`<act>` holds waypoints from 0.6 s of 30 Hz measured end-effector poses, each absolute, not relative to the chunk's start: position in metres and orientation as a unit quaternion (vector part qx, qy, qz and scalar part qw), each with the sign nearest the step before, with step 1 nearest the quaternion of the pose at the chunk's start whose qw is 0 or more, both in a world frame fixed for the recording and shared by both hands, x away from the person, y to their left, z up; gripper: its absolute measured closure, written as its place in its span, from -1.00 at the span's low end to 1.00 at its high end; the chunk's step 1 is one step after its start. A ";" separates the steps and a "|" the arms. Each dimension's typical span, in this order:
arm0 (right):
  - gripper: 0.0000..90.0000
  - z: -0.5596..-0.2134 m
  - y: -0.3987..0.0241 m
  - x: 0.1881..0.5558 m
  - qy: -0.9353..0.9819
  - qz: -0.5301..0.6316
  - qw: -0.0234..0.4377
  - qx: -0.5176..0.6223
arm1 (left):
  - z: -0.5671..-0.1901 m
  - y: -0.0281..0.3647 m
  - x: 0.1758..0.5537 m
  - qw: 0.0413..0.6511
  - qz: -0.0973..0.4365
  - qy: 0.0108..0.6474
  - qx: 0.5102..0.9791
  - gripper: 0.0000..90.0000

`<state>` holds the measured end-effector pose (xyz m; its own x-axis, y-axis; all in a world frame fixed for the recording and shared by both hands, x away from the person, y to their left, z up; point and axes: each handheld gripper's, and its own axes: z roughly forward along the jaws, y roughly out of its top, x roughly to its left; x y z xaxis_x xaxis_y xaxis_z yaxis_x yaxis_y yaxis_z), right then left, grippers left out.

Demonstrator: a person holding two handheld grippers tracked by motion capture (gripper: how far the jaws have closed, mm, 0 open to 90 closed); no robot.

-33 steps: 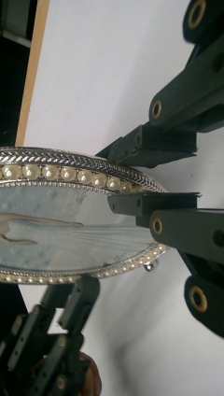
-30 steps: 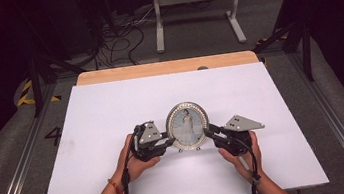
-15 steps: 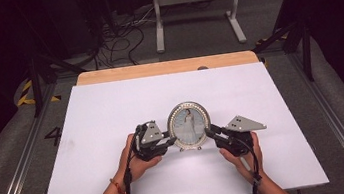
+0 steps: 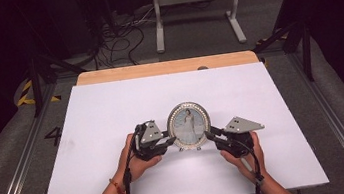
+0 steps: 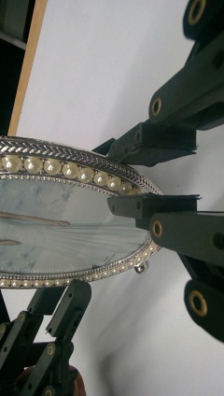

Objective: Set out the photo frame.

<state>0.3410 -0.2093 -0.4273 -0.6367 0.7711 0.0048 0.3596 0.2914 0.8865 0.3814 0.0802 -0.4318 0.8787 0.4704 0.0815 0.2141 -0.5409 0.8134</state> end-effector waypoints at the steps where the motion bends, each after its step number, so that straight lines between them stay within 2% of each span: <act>1: 0.62 -0.427 -0.209 0.341 0.776 0.467 0.217 0.364 | -0.432 0.081 0.381 0.435 0.149 0.199 0.865 0.46; 12: 0.52 -0.421 -0.214 0.334 0.798 0.448 0.227 0.332 | -0.427 0.089 0.369 0.436 0.165 0.193 0.864 0.31; 18: 0.35 -0.415 -0.216 0.328 0.812 0.432 0.241 0.310 | -0.423 0.111 0.352 0.444 0.181 0.188 0.857 0.15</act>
<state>0.3278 -0.2163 -0.4148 -0.6909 0.7122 -0.1241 0.2957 0.4350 0.8505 0.3521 0.1112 -0.4233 0.8638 0.4829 0.1439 0.1606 -0.5345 0.8298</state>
